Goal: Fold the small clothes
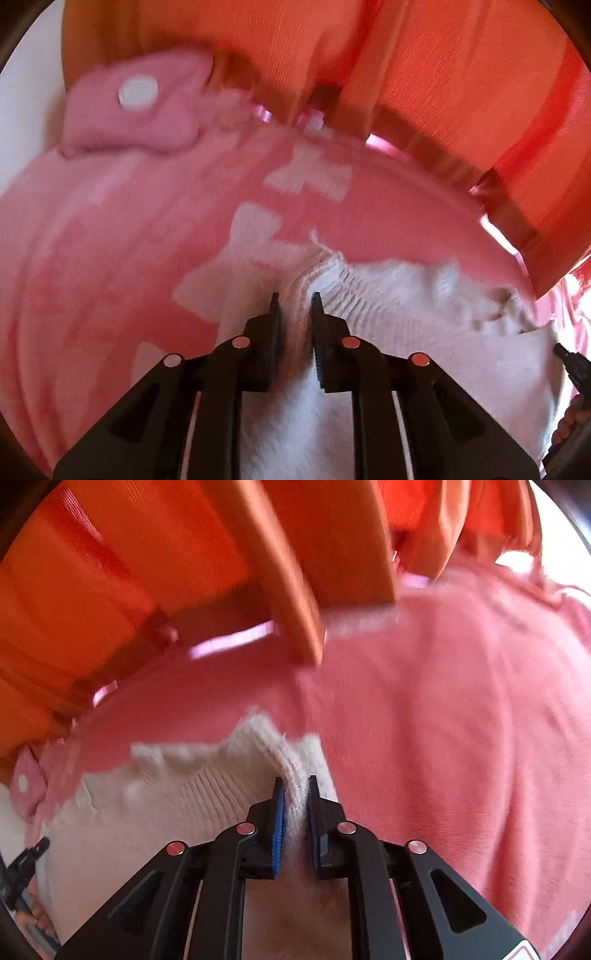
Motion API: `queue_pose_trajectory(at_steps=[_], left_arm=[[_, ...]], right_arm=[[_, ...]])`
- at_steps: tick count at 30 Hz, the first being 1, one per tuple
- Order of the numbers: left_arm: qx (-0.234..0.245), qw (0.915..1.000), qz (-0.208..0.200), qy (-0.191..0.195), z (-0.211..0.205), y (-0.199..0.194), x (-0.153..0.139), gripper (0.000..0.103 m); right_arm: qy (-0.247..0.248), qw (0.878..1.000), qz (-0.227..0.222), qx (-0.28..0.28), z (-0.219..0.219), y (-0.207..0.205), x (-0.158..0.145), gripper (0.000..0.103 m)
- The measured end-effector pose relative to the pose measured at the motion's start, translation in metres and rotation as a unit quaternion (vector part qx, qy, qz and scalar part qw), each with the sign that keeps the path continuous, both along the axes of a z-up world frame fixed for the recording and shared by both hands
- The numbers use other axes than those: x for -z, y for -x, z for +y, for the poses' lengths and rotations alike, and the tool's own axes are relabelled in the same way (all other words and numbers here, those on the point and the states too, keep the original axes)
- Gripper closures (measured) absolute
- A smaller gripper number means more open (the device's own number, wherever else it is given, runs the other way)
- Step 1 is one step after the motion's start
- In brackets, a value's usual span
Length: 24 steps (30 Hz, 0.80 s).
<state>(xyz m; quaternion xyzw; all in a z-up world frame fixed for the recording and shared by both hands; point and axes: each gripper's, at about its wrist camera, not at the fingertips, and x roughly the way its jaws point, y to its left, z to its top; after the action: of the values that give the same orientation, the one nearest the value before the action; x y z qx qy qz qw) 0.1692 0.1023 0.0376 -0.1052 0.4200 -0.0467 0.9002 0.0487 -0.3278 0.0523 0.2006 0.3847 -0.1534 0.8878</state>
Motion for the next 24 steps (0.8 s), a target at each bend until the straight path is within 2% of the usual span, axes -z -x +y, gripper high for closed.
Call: queue_pose_trajectory(at_steps=[1,2,3,4,5,7,8,10,12,13,14,15,17,18,20,22,23,24], left_arm=[[0.002,0.9997,-0.026,0.001,-0.003,0.01,-0.015,0.087],[0.011,0.998,-0.063,0.003,-0.007,0.028,-0.036,0.079],[0.025,0.9962,-0.083,0.009,-0.012,0.04,-0.046,0.074],[0.044,0.9942,-0.096,0.018,-0.019,0.051,-0.054,0.066],[0.063,0.9924,-0.103,0.027,-0.027,0.062,-0.059,0.063],[0.126,0.9879,-0.079,0.045,-0.052,0.075,-0.051,0.062],[0.151,0.9858,-0.058,0.046,-0.064,0.077,-0.042,0.062],[0.182,0.9831,-0.009,0.021,-0.085,0.075,-0.016,0.062],[0.184,0.9821,0.03,-0.023,-0.094,0.071,0.009,0.063],[0.179,0.9821,0.045,-0.037,-0.091,0.067,0.019,0.064],[0.176,0.9829,0.047,-0.028,-0.082,0.063,0.021,0.065],[0.17,0.9843,0.045,-0.021,-0.075,0.061,0.02,0.065],[0.136,0.9895,0.035,-0.036,-0.055,0.057,0.015,0.065],[0.112,0.9918,0.029,-0.054,-0.043,0.052,0.013,0.066],[0.071,0.9953,0.027,-0.061,-0.02,0.046,0.01,0.065],[0.023,0.9985,0.031,-0.038,0.009,0.034,0.008,0.065],[0.012,0.9991,0.029,-0.029,0.017,0.031,0.006,0.065],[0.001,0.9996,0.024,-0.014,0.025,0.027,0.002,0.063]], right_arm=[[0.019,0.999,-0.028,-0.009,0.008,0.004,-0.015,0.085],[0.042,0.997,-0.054,-0.033,0.027,0.01,-0.03,0.085],[0.048,0.995,-0.062,-0.062,0.042,0.009,-0.037,0.085],[0.043,0.992,-0.066,-0.102,0.06,0.009,-0.038,0.085],[0.022,0.985,-0.062,-0.158,0.085,0.008,-0.034,0.085],[-0.012,0.968,-0.03,-0.248,0.13,0.002,-0.016,0.085],[-0.021,0.955,-0.007,-0.296,0.157,-0.001,-0.005,0.085],[-0.017,0.933,0.029,-0.358,0.197,-0.004,0.016,0.085],[0.006,0.925,0.066,-0.374,0.207,-0.007,0.032,0.092],[0.021,0.925,0.078,-0.37,0.206,-0.008,0.038,0.095],[0.009,0.929,0.078,-0.363,0.191,-0.01,0.039,0.099],[-0.004,0.935,0.077,-0.347,0.175,-0.012,0.038,0.099],[-0.004,0.959,0.076,-0.273,0.132,-0.012,0.034,0.1],[-0.011,0.968,0.078,-0.238,0.109,-0.011,0.032,0.095],[-0.004,0.986,0.088,-0.14,0.056,-0.009,0.031,0.094],[-0.02,0.993,0.08,-0.082,0.022,-0.007,0.027,0.094],[-0.031,0.996,0.067,-0.054,0.009,-0.005,0.022,0.081],[-0.03,0.997,0.058,-0.033,-0.001,-0.002,0.019,0.074]])
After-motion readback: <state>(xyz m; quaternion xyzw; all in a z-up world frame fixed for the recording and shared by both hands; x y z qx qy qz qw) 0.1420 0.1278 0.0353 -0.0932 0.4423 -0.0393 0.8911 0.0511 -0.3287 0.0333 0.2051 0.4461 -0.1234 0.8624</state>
